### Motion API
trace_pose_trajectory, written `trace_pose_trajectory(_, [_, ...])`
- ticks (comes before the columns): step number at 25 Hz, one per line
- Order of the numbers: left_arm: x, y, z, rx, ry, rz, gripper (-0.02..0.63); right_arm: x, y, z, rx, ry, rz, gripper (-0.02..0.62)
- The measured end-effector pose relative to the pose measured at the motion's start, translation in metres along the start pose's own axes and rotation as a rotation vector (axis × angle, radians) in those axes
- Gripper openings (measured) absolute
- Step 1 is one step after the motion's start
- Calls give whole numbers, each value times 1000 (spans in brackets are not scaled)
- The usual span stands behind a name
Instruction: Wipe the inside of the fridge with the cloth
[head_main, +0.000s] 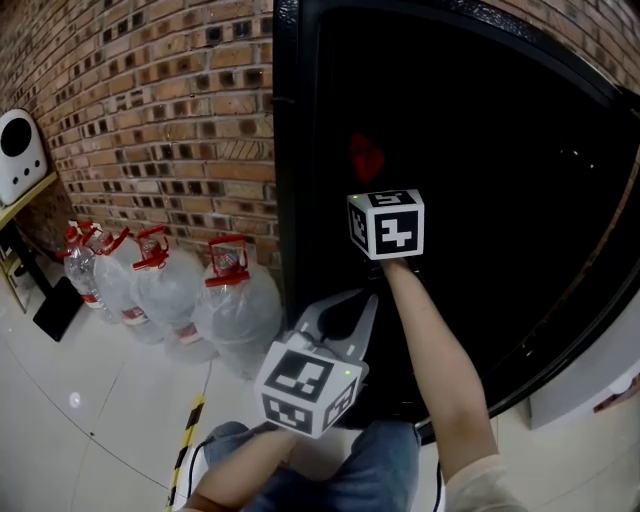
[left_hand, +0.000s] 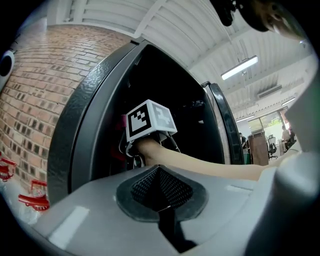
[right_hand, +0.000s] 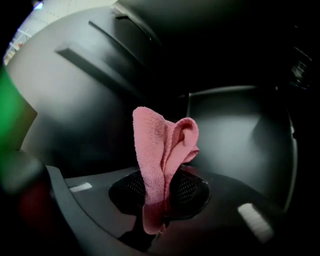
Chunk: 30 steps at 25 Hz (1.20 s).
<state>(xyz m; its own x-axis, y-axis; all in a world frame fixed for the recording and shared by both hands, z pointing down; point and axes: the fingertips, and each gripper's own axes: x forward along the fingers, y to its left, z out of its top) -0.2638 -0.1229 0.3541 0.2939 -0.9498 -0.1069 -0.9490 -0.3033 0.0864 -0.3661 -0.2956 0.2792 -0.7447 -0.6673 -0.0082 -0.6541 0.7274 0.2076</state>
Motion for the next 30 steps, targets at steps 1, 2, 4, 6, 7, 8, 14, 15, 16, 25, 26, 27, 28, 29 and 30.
trace_pose_trajectory(1, [0,1,0,1,0,1,-21,0,-3,-4,-6,8,-9,69])
trace_pose_trajectory(2, [0,1,0,2,-1,1,-21,0,-9,-7,-11,15,-23,68])
trace_pose_trajectory(4, [1,1,0,0,-2,-1,-21,-5,-26,-14,-21,26,-59,69])
trace_pose_trajectory(6, [3,-1,-1,-3,-3,-8,-21,-13,-46,-20,-27,36,-102,69])
trace_pose_trajectory(7, [4,-2,-1,-4,-4,-12,-21,-18,-57,-23,-28,42,-123,69])
trace_pose_trajectory(8, [5,-2,-1,-5,-5,-16,-21,-23,-67,-25,-28,47,-144,69])
trace_pose_trajectory(14, [14,-10,0,-27,-13,-47,-21,-57,-123,-43,-25,92,-262,68])
trace_pose_trajectory(15, [15,-12,-1,-29,-13,-53,-21,-62,-131,-47,-23,100,-282,69])
trace_pose_trajectory(16, [16,-14,-2,-30,-13,-58,-21,-68,-139,-50,-20,109,-302,68])
trace_pose_trajectory(25, [22,-21,0,-48,-19,-89,-21,-98,-181,-61,48,143,-408,69])
trace_pose_trajectory(26, [22,-21,0,-48,-20,-91,-21,-99,-181,-60,50,141,-409,68])
trace_pose_trajectory(27, [21,-21,0,-49,-21,-91,-21,-99,-178,-59,51,135,-407,68])
trace_pose_trajectory(28, [21,-21,0,-49,-23,-92,-21,-100,-174,-55,49,124,-402,67])
trace_pose_trajectory(29, [21,-21,1,-50,-24,-92,-21,-100,-169,-48,45,109,-394,68])
trace_pose_trajectory(30, [21,-21,1,-51,-26,-93,-21,-99,-164,-39,41,90,-385,68])
